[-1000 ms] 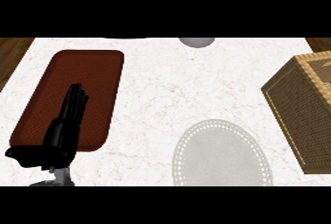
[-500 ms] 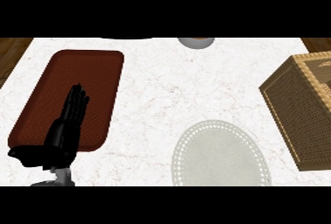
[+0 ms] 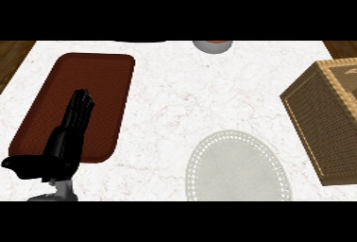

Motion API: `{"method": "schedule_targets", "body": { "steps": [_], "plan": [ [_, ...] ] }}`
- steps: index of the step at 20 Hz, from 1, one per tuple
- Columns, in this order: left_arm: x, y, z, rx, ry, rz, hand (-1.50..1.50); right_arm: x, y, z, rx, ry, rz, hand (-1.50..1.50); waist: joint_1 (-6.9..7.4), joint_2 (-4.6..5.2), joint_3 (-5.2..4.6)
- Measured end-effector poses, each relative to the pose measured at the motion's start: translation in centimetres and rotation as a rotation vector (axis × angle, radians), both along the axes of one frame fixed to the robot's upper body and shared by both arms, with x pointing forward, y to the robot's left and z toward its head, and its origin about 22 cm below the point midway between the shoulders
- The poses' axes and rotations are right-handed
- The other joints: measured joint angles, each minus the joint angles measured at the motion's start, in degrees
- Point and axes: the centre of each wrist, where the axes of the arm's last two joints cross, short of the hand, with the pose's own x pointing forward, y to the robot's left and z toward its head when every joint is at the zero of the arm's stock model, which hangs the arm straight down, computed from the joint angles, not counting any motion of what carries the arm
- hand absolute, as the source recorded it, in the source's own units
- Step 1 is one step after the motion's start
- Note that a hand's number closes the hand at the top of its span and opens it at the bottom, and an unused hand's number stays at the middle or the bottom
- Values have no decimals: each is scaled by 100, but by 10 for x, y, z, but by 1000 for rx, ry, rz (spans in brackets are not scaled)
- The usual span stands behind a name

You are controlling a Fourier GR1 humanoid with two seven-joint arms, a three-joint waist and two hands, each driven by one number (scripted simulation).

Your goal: Pick the cupcake from the placemat and place it in the basket

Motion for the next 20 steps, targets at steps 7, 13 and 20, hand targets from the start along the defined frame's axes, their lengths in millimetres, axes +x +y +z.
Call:
{"method": "schedule_targets", "body": {
  "steps": [7, 13, 20],
  "plan": [
    [3, -4, -2, -3, -1, -4, 0, 7, -8, -4, -2, 19, -12, -150, 19, -10, -58],
    [5, -6, -3, -7, -3, 0, 0, 12, -10, -10, 57, -21, -9, -150, 4, -14, -60],
    [3, -4, -3, -3, -3, 8, 0, 16, -19, -7, 154, -163, -33, -150, -30, 9, 16]
  ]
}}
